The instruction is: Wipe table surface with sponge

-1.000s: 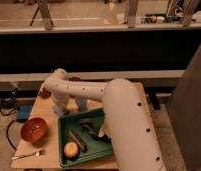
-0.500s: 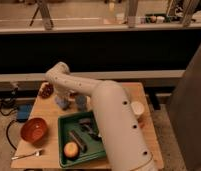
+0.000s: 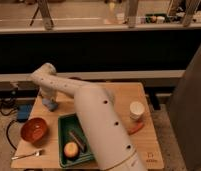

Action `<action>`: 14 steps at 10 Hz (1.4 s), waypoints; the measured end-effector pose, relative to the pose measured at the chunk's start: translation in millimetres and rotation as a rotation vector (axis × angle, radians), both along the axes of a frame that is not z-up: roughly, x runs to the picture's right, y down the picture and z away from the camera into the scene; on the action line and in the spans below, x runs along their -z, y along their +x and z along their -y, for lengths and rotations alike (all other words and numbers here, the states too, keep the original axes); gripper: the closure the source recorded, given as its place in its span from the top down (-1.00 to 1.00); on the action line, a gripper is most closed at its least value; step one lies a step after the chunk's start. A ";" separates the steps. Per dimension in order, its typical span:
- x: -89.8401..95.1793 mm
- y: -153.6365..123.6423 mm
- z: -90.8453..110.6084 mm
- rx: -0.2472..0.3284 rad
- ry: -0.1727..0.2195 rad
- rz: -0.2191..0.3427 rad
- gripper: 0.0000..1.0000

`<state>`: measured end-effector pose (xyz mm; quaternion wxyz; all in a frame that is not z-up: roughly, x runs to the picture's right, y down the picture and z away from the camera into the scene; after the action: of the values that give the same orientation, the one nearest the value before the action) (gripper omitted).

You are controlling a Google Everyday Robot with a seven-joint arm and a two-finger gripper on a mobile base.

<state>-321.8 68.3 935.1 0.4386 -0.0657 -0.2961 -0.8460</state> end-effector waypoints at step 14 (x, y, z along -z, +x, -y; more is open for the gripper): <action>8.7 92.6 -25.8 -0.013 -0.027 -0.082 -0.84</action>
<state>-229.2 94.1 926.4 0.4549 -0.1044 -0.2898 -0.8356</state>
